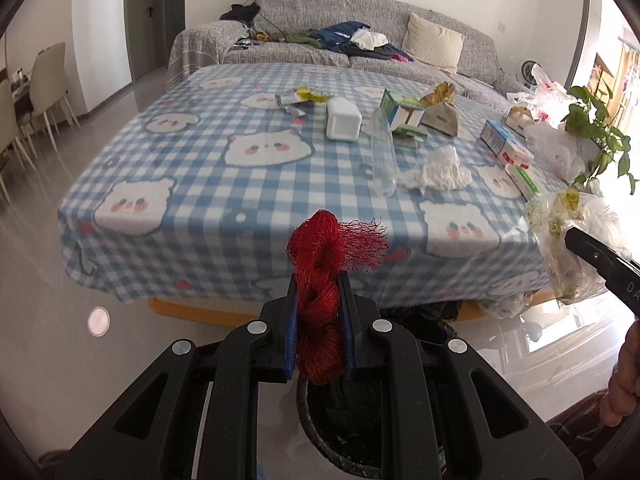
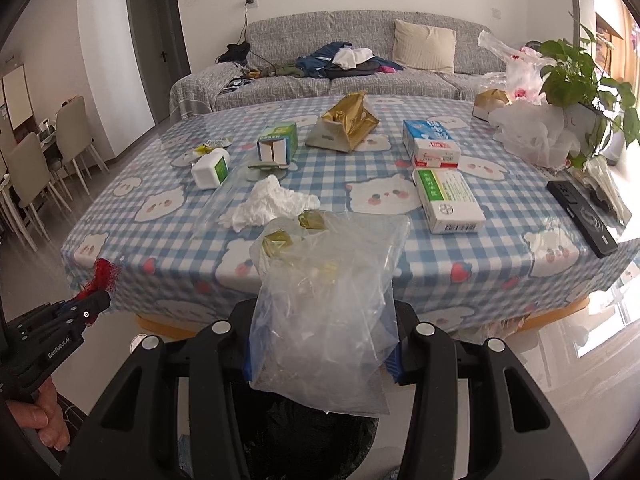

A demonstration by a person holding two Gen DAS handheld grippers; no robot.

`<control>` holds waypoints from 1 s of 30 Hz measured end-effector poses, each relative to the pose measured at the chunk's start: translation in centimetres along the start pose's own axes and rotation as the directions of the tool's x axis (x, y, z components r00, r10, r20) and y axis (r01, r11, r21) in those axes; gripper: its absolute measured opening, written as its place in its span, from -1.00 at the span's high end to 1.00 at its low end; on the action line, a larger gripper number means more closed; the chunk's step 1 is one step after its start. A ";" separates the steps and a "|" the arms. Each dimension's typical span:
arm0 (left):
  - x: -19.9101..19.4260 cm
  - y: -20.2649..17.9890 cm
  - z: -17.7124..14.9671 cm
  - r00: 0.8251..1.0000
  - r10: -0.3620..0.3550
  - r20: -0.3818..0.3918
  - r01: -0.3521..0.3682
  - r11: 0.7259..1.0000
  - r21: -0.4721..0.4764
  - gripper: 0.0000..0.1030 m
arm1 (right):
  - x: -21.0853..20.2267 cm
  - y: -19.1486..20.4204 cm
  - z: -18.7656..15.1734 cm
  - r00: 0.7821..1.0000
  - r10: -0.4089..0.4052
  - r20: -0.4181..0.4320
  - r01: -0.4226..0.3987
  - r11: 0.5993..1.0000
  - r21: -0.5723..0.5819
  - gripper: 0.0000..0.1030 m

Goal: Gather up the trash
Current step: 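Carry the red mesh bag and clear plastic bag over the black bin with both tools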

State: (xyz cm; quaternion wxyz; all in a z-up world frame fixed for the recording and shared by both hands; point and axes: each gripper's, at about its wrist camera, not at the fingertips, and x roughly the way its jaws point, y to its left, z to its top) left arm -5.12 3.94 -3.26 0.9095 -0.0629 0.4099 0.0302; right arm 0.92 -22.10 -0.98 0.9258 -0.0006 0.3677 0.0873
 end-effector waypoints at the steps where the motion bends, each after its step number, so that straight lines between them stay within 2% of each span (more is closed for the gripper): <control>1: 0.0 0.0 -0.5 1.000 0.000 -0.007 0.000 1.000 -0.001 0.68 | 0.0 0.0 -0.4 1.000 0.001 -0.005 -0.001 1.000 0.002 0.15; 20: 1.1 0.7 -6.6 0.998 0.018 -0.059 -0.020 0.999 -0.026 0.69 | 0.7 1.6 -6.4 0.996 -0.003 -0.086 0.003 1.000 0.002 0.15; 30: 1.2 0.3 -8.9 0.997 0.011 -0.080 -0.014 0.999 -0.031 0.68 | 3.1 3.3 -9.5 0.986 0.007 -0.164 -0.007 1.000 0.002 0.15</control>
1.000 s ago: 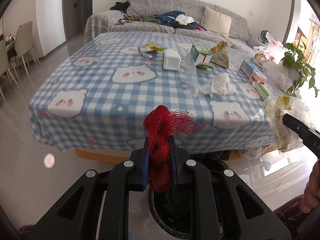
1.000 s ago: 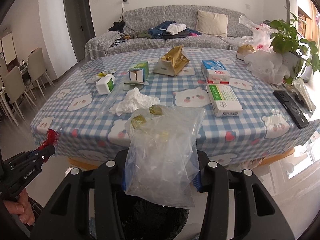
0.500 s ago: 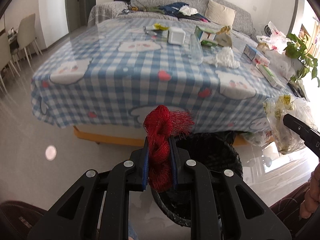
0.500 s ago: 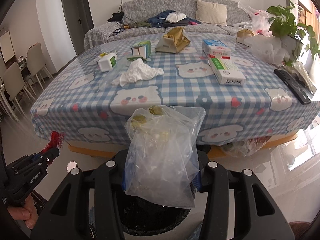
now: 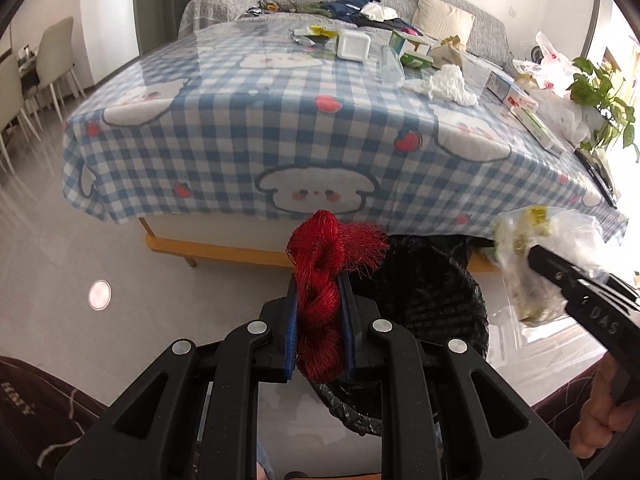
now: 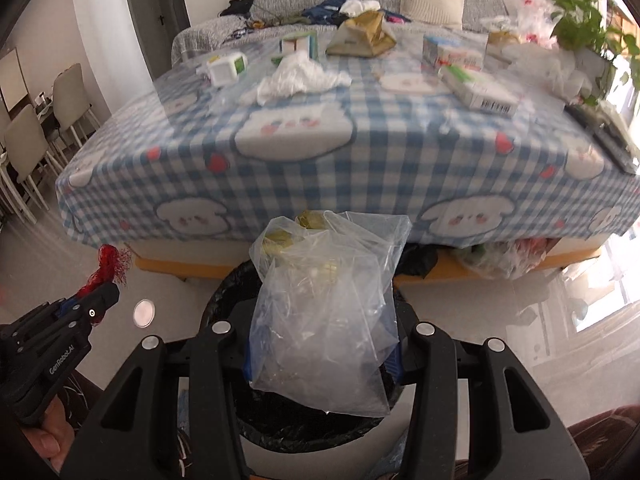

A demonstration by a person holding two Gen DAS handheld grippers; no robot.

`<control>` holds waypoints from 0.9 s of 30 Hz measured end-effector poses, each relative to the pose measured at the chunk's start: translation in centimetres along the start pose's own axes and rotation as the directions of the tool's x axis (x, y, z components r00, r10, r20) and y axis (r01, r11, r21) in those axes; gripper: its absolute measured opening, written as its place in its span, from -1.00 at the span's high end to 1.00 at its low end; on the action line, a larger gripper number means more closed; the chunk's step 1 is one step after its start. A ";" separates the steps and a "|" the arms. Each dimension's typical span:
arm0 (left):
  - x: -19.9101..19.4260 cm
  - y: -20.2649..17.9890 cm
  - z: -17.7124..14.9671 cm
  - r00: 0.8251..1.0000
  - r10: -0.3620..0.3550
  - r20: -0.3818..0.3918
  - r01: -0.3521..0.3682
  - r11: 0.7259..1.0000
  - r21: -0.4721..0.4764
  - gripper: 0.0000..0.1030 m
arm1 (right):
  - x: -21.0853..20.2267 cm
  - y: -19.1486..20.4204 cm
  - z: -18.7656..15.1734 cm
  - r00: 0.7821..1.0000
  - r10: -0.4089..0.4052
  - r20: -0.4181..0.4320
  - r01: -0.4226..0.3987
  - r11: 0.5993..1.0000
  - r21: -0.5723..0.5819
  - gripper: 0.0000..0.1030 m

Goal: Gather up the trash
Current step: 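Carry the red mesh bag and clear plastic bag over the black bin with both tools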

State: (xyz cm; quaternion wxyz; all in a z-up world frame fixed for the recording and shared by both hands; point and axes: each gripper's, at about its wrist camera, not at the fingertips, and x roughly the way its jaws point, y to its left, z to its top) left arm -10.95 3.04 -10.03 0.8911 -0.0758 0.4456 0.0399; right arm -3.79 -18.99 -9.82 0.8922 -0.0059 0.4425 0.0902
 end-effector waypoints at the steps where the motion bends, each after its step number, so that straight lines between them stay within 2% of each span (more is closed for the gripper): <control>1: 0.2 0.0 -0.2 1.000 0.003 -0.004 -0.003 1.000 0.001 0.69 | 0.3 0.1 -0.2 1.000 0.000 -0.007 0.000 1.000 0.001 0.15; 21: 5.6 0.4 -2.1 0.996 0.048 -0.078 -0.047 0.999 0.013 0.68 | 8.1 1.9 -2.7 0.988 -0.032 -0.154 0.027 0.999 -0.038 0.14; 27: 6.1 1.0 -2.1 0.995 0.055 -0.086 -0.055 0.998 -0.002 0.68 | 9.4 2.6 -2.7 0.986 -0.020 -0.168 0.012 0.999 -0.048 0.14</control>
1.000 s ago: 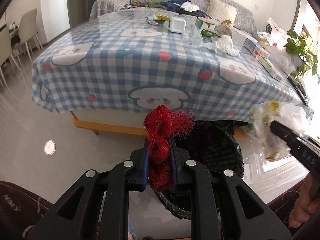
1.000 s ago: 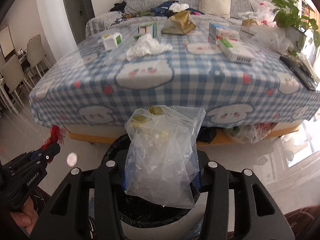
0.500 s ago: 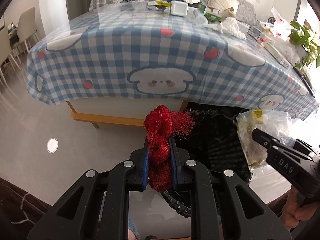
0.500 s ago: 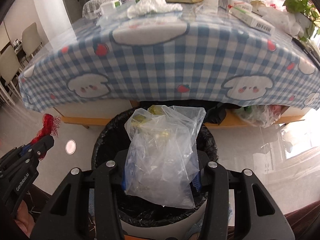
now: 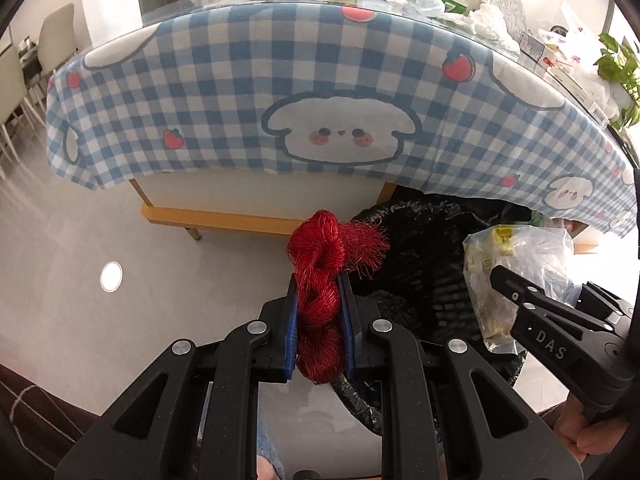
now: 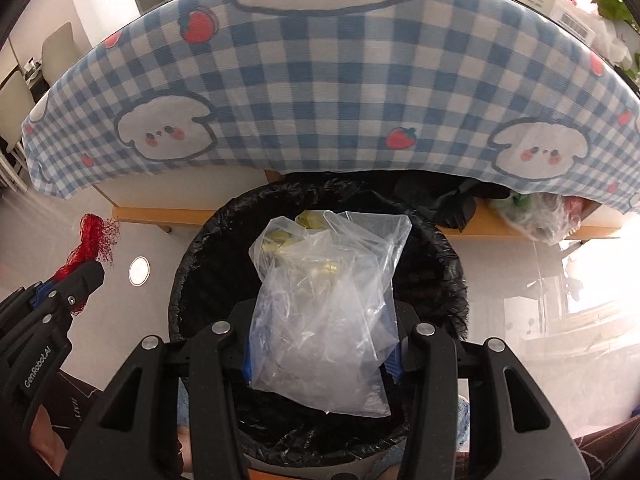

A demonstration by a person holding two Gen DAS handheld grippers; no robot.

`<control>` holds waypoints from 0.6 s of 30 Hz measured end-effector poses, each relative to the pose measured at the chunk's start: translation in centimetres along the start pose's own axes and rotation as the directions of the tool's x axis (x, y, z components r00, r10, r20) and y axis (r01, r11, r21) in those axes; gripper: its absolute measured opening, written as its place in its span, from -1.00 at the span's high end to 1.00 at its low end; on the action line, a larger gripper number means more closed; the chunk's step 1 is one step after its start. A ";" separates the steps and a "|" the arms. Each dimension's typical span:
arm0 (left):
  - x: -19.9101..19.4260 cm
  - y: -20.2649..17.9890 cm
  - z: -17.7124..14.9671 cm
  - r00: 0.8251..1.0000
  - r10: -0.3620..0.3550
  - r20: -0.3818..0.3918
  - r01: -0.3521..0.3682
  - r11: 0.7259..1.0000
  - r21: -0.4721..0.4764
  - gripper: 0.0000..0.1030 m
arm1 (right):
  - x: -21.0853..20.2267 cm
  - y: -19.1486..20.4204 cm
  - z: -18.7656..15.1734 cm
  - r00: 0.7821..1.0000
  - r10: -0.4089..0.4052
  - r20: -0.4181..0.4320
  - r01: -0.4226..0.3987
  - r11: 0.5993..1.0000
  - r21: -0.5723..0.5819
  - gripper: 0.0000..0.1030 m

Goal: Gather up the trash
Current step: 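Carry the red mesh bag and clear plastic bag over the black bin with both tools, then open the right tool to drop the plastic bag while the left tool drops the mesh bag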

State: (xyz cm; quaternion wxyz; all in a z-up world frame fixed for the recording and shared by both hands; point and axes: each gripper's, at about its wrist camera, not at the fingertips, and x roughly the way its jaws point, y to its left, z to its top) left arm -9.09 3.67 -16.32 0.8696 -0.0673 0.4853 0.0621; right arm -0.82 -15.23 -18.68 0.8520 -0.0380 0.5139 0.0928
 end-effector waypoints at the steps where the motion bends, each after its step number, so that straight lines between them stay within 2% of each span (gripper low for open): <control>1: 0.0 0.0 0.0 1.000 -0.002 0.003 0.002 1.000 0.000 0.68 | 0.0 0.1 0.0 1.000 0.005 0.001 -0.005 1.000 -0.003 0.13; 6: 0.3 -0.1 0.1 1.000 0.001 -0.002 -0.001 1.000 0.005 0.68 | 0.1 0.2 0.0 1.000 -0.008 0.007 0.008 1.000 -0.008 -0.11; 11: 1.1 -0.7 0.3 1.000 0.000 -0.015 0.001 1.000 0.020 0.68 | 0.0 -0.8 -0.1 0.999 -0.023 0.025 0.023 1.000 0.008 -0.59; 13: 1.4 -0.9 0.3 1.000 -0.006 -0.021 0.007 1.000 0.022 0.68 | 0.1 -1.4 -0.1 0.999 -0.029 0.025 0.029 0.999 0.015 -0.71; 15: 1.8 -1.2 0.2 1.000 -0.011 -0.029 0.012 1.000 0.025 0.68 | 0.3 -2.1 -0.2 0.999 -0.046 0.018 0.045 0.999 0.022 -0.80; 18: 2.3 -2.0 0.1 0.999 -0.017 -0.041 0.019 0.999 0.036 0.68 | 0.6 -3.1 -0.4 0.997 -0.075 0.012 0.075 0.997 0.031 -0.81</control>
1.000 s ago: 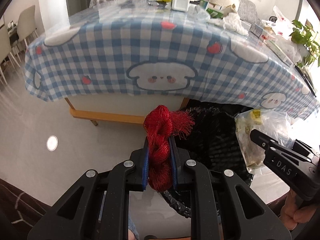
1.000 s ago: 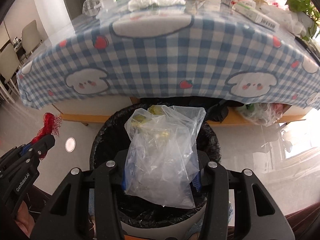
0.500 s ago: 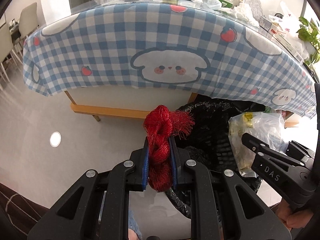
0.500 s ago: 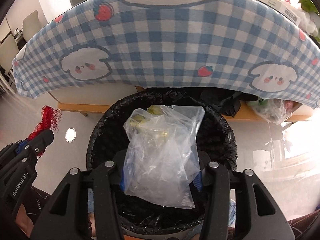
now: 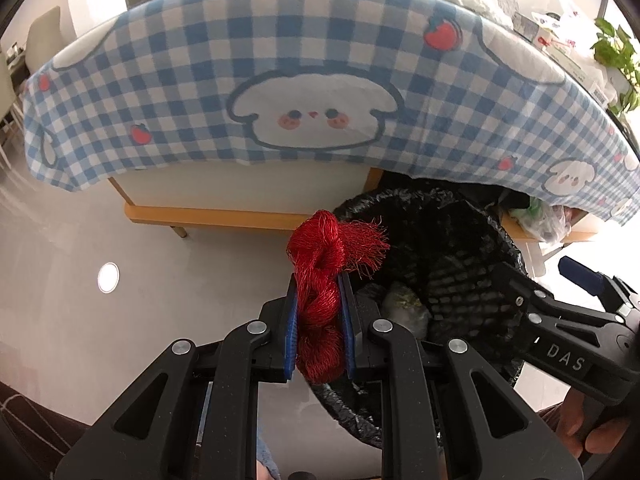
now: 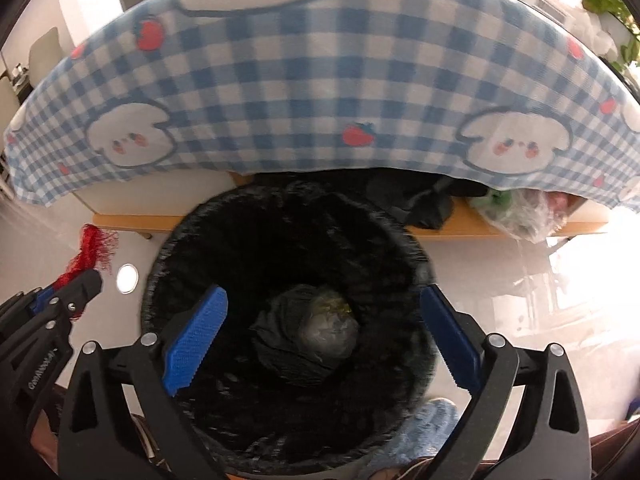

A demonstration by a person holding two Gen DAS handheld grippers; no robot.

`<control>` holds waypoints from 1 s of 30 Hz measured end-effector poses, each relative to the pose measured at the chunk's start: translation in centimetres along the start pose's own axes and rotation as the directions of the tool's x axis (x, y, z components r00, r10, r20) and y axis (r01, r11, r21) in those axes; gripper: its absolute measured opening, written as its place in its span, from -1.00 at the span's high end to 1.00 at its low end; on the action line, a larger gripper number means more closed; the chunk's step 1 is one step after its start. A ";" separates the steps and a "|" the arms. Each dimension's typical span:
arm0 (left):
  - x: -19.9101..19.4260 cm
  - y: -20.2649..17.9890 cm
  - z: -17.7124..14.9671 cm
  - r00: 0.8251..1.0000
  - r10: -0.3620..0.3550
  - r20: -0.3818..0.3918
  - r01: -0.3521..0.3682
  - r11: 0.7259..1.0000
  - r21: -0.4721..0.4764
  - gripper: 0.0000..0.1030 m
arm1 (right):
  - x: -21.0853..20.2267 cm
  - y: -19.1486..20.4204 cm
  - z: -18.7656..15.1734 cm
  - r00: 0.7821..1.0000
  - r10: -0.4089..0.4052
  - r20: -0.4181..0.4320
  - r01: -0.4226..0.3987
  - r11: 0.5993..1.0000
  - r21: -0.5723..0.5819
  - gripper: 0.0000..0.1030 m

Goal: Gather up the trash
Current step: 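Open the right tool to drop the plastic bag while the left tool drops the mesh bag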

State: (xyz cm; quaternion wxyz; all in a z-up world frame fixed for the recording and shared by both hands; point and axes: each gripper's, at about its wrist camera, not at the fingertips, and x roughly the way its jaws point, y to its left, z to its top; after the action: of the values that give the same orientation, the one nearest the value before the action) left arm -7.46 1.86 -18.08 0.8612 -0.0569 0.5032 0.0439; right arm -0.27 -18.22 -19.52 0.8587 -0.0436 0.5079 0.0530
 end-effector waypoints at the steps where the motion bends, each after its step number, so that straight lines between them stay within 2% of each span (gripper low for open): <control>1: 0.2 -0.4 0.0 1.000 -0.003 -0.004 0.003 1.000 0.005 0.68 | 0.1 -0.5 0.0 1.000 -0.014 -0.001 0.014 1.000 0.003 -0.81; 6: 0.7 -2.3 0.0 1.000 -0.026 -0.012 0.027 0.999 0.029 0.68 | 0.0 -3.3 -0.1 0.999 -0.040 -0.009 0.041 0.997 0.060 -0.82; 18: 2.5 -7.8 -0.4 0.996 -0.075 -0.056 0.081 0.991 0.108 0.68 | -1.3 -8.0 -0.8 0.996 -0.093 -0.002 0.093 0.991 0.100 -0.82; 26: 3.4 -10.1 -0.6 0.992 -0.107 -0.068 0.116 0.983 0.140 0.67 | -1.4 -9.2 -1.2 0.994 -0.106 -0.008 0.106 0.987 0.121 -0.82; 30: 3.7 -10.7 -0.6 0.991 -0.112 -0.072 0.122 0.981 0.149 0.53 | -1.4 -9.3 -1.2 0.993 -0.113 -0.016 0.114 0.986 0.120 -0.82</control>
State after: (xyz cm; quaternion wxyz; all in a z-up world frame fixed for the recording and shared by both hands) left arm -4.75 -8.80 -21.06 0.8476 -0.0216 0.5281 -0.0473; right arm -0.66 -27.66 -18.69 0.8592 -0.0205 0.5106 -0.0270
